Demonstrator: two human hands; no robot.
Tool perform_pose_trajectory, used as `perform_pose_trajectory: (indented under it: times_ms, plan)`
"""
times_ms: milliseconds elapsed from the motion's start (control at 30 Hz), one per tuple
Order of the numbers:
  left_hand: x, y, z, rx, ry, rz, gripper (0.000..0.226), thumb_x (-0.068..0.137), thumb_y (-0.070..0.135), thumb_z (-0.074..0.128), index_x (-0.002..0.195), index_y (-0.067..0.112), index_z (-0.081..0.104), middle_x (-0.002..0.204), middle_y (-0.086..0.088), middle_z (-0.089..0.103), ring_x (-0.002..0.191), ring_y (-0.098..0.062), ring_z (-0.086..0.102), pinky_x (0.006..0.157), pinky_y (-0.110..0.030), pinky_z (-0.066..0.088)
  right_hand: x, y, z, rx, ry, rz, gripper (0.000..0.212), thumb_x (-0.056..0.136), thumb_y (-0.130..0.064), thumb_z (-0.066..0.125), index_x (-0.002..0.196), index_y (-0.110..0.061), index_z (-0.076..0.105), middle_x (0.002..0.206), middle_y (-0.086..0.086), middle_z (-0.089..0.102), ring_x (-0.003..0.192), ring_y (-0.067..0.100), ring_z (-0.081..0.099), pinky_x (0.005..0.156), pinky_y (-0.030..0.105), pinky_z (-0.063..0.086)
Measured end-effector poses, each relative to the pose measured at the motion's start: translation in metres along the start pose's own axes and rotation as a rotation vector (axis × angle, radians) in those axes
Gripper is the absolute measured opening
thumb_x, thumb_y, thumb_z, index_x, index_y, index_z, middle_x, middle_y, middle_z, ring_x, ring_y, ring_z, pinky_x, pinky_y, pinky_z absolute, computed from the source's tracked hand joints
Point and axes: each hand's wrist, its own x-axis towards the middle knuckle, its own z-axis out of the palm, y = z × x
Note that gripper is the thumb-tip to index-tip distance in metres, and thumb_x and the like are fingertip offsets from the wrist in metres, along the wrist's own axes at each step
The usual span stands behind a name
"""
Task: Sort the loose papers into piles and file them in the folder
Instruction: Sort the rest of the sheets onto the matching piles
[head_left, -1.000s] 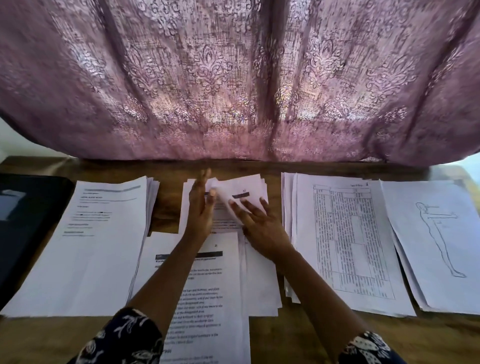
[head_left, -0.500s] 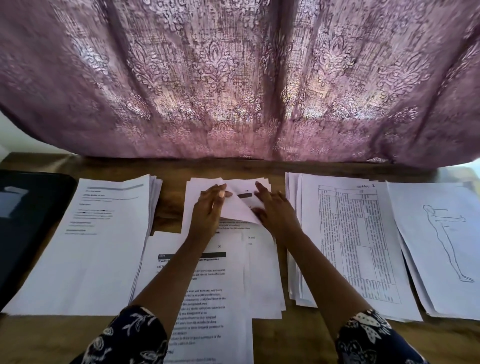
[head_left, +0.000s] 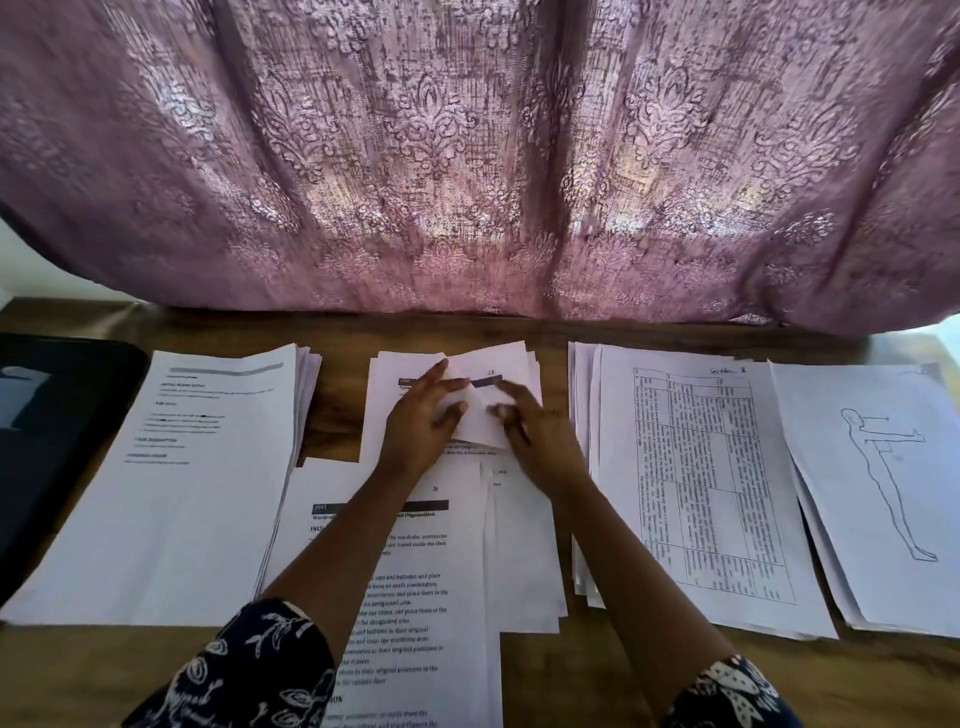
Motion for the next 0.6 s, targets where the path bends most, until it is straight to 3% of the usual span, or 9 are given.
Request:
perform_pose_trajectory:
  times_ms: [100, 167, 300, 367, 433, 533, 600]
  plan:
    - [0.000, -0.002, 0.001, 0.059, -0.031, -0.015, 0.037, 0.095, 0.027, 0.058, 0.132, 0.023, 0.058, 0.154, 0.003, 0.033, 0.137, -0.021, 0.041, 0.109, -0.025, 0.020, 0.020, 0.011, -0.008, -0.280, -0.050, 0.068, 0.055, 0.098, -0.030, 0.049, 0.148, -0.018, 0.030, 0.148, 0.010, 0.041, 0.136, 0.030, 0.038, 0.111, 0.038, 0.031]
    - [-0.001, 0.000, 0.000, 0.056, -0.025, -0.021, 0.037, 0.096, 0.026, 0.057, 0.133, 0.022, 0.057, 0.154, 0.004, 0.032, 0.137, -0.020, 0.039, 0.108, -0.022, 0.018, 0.028, 0.020, -0.009, -0.361, -0.115, 0.094, 0.064, 0.097, -0.038, 0.049, 0.151, -0.016, 0.023, 0.152, 0.010, 0.035, 0.140, 0.029, 0.029, 0.116, 0.039, 0.020]
    - [0.000, 0.003, -0.001, 0.059, -0.027, -0.018, 0.037, 0.097, 0.025, 0.055, 0.134, 0.020, 0.055, 0.154, 0.004, 0.032, 0.137, -0.020, 0.040, 0.107, -0.022, 0.019, 0.026, 0.020, -0.012, -0.414, -0.091, 0.045, 0.062, 0.095, -0.038, 0.053, 0.149, -0.020, 0.029, 0.137, 0.008, 0.053, 0.128, 0.031, 0.045, 0.109, 0.039, 0.033]
    - [-0.001, 0.005, -0.001, -0.022, -0.026, -0.036, 0.039, 0.098, 0.030, 0.051, 0.136, 0.021, 0.053, 0.153, 0.003, 0.036, 0.136, -0.021, 0.041, 0.112, -0.028, 0.023, 0.017, 0.009, -0.013, -0.262, 0.043, 0.088, 0.060, 0.092, -0.035, 0.060, 0.145, -0.021, 0.036, 0.122, 0.006, 0.065, 0.112, 0.028, 0.060, 0.098, 0.037, 0.045]
    - [-0.004, 0.010, -0.005, -0.192, -0.021, -0.093, 0.047, 0.097, 0.040, 0.044, 0.141, 0.024, 0.045, 0.149, 0.003, 0.042, 0.132, -0.019, 0.047, 0.111, -0.035, 0.037, 0.006, -0.004, -0.009, -0.114, 0.086, 0.083, 0.061, 0.091, -0.032, 0.062, 0.145, -0.020, 0.036, 0.124, 0.004, 0.064, 0.106, 0.023, 0.063, 0.093, 0.038, 0.050]
    - [-0.007, 0.016, -0.007, -0.329, 0.013, -0.101, 0.057, 0.095, 0.046, 0.044, 0.147, 0.026, 0.032, 0.145, 0.016, 0.041, 0.121, 0.007, 0.047, 0.103, -0.024, 0.041, -0.010, -0.007, 0.006, -0.281, -0.061, -0.211, 0.046, 0.098, -0.032, 0.046, 0.142, -0.016, 0.043, 0.141, 0.004, 0.052, 0.119, 0.025, 0.058, 0.107, 0.042, 0.037]
    - [-0.005, 0.016, -0.007, -0.255, 0.008, -0.096, 0.063, 0.093, 0.043, 0.054, 0.148, 0.026, 0.028, 0.149, 0.010, 0.038, 0.123, 0.006, 0.042, 0.104, -0.023, 0.036, -0.013, -0.007, 0.010, -0.270, -0.138, -0.129, 0.044, 0.101, -0.032, 0.042, 0.142, -0.017, 0.043, 0.139, 0.004, 0.054, 0.121, 0.025, 0.057, 0.109, 0.037, 0.035]
